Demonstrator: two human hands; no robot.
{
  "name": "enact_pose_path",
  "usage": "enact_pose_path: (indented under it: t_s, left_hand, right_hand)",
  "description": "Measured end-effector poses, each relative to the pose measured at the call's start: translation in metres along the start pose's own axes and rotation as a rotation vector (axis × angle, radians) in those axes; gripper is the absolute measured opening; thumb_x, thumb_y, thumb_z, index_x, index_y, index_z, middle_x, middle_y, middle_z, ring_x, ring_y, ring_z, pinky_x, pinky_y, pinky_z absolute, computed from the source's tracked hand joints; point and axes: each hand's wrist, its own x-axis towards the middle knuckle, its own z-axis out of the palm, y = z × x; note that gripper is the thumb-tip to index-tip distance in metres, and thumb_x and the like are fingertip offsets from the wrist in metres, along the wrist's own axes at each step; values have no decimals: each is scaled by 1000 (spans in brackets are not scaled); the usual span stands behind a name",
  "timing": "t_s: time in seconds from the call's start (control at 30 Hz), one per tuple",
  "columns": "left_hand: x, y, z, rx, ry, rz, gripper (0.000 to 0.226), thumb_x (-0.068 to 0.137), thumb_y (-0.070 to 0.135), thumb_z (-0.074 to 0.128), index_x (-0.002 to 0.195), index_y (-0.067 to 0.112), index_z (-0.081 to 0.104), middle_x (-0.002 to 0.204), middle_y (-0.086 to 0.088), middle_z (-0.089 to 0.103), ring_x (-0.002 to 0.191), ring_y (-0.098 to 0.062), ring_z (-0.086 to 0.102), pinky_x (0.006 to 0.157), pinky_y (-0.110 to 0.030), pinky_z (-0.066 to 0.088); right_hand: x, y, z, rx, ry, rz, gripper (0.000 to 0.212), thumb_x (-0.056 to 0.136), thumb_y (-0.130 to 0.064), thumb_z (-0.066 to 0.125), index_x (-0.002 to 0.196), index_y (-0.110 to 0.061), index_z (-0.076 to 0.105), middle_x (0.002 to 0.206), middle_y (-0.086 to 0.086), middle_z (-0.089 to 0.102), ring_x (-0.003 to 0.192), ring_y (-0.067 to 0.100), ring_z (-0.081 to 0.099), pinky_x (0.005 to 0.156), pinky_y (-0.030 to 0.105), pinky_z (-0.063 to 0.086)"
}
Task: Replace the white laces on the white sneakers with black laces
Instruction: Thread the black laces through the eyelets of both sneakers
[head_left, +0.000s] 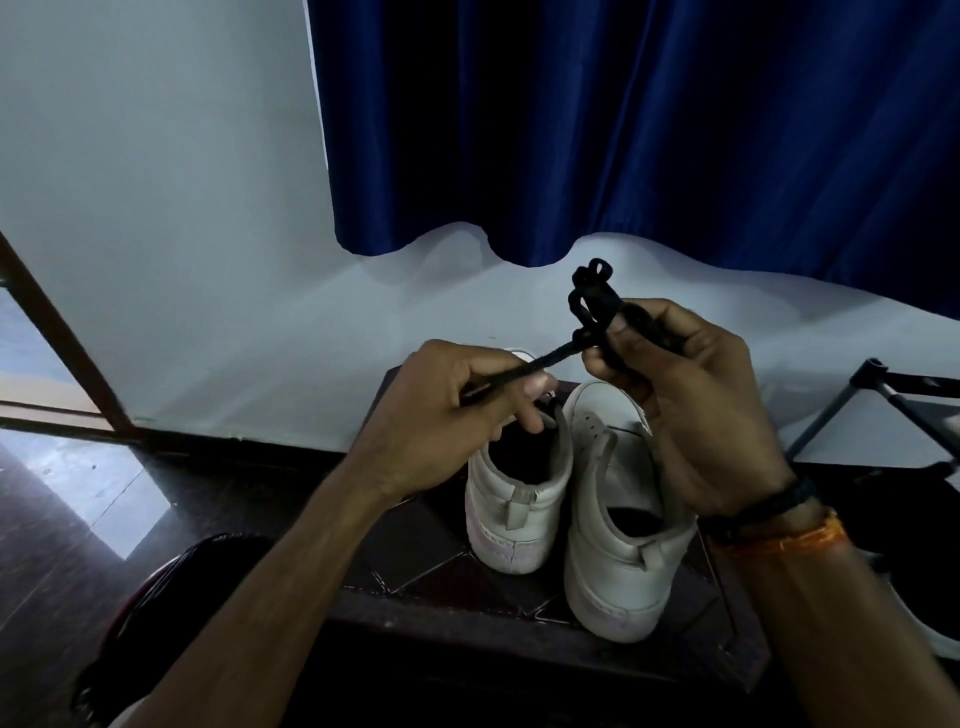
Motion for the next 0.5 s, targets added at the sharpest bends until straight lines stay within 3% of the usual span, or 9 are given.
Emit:
enact_pose_path:
  t_s: [0.07, 0.3, 0.4, 0.5]
  left_hand:
    - [1, 1, 1, -29, 40, -3, 29, 94, 40, 59, 104, 19, 77, 79, 4, 76, 61, -6, 61, 56, -17, 46]
    - [8, 7, 9, -384, 171, -35, 29, 104, 21, 50, 122, 11, 70, 109, -9, 74, 75, -24, 66, 65, -31, 54]
    - [10, 10, 12, -583, 129, -111, 35, 97, 23, 58, 129, 10, 64, 116, -17, 70, 84, -29, 68, 69, -31, 56]
    - [10, 11, 19, -568, 57, -140, 36, 94, 25, 60, 123, 5, 67, 115, -15, 72, 85, -27, 67, 70, -30, 56]
  right_hand:
    - [0, 0, -6, -9, -1, 6, 11, 95, -3, 60, 100, -3, 70, 91, 13, 71, 76, 19, 66, 76, 25, 56]
    - [2, -6, -16, -14, -79, 48, 15, 98, 1, 54, 105, 2, 67, 85, 10, 70, 75, 19, 66, 74, 23, 56]
    - [0, -6, -15, -47, -142, 62, 16, 99, -1, 53, 106, -1, 67, 84, 8, 72, 76, 19, 67, 73, 24, 56]
    - [-1, -7, -13, -76, -174, 55, 19, 101, -2, 51, 108, -5, 68, 89, 9, 74, 76, 19, 68, 72, 25, 57]
